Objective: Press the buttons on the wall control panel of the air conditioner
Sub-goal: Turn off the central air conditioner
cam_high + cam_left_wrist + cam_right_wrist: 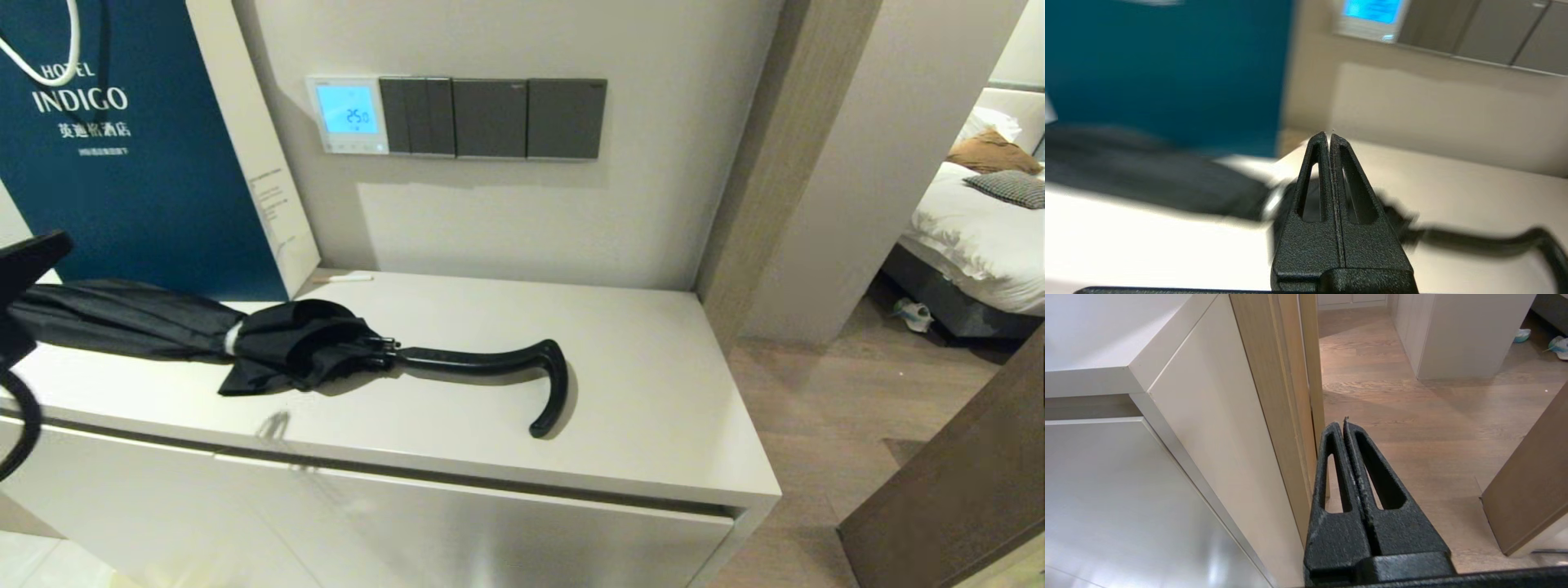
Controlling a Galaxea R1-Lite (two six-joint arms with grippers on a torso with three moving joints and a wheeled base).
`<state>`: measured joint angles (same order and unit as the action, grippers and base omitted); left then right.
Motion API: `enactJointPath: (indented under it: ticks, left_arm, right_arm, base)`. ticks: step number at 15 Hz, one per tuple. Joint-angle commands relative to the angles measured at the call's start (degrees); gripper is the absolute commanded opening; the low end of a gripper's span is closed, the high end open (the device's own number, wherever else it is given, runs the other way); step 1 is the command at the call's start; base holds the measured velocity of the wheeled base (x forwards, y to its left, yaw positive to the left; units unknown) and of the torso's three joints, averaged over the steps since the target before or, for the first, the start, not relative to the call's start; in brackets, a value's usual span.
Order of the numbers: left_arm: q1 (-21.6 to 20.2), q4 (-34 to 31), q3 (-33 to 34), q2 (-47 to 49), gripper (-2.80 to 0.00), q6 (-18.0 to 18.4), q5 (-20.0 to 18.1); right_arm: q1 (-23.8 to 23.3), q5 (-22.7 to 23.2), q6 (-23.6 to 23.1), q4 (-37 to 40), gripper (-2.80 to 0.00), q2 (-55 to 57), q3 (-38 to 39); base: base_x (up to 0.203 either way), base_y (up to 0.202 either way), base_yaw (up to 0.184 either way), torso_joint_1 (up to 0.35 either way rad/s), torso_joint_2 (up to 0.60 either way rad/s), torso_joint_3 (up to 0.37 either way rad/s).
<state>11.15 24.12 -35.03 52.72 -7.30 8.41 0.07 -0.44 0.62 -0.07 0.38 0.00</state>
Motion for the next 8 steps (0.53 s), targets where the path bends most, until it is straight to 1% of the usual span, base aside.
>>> enactJointPath:
  ticks: [1, 3, 5, 6, 8]
  left_arm:
    - [-1.7, -7.0, 3.2, -14.6, -2.80, 0.0, 1.0]
    - [-3.1, -20.1, 4.9, -27.0, -2.80, 0.1, 2.8]
    - [-4.5, -33.6, 6.4, -35.4, -2.80, 0.2, 5.2]
    - [-4.9, -37.3, 8.2, -36.9, -2.80, -0.3, 7.0]
    - [-5.4, -35.3, 15.7, -37.0, -2.80, -0.7, 10.6]
  right_arm:
    - [0.0, 0.0, 0.0, 0.0, -2.80, 0.0, 0.1]
    - [0.0, 0.0, 0.0, 0.0, -2.80, 0.0, 0.1]
    - [0.0, 0.0, 0.0, 0.0, -2.80, 0.0, 0.1]
    - [0.0, 0.0, 0.0, 0.0, -2.80, 0.1, 0.1]
    - [0.0, 0.0, 0.0, 0.0, -2.80, 0.0, 0.1]
  base:
    - [0.000, 0.000, 0.000, 0.000, 0.00, 0.000]
    - [0.000, 0.000, 0.000, 0.000, 0.00, 0.000]
    - [0.000, 0.000, 0.000, 0.000, 0.00, 0.000]
    - [0.000, 0.000, 0.000, 0.000, 0.00, 0.000]
    - [0.000, 0.000, 0.000, 0.000, 0.00, 0.000]
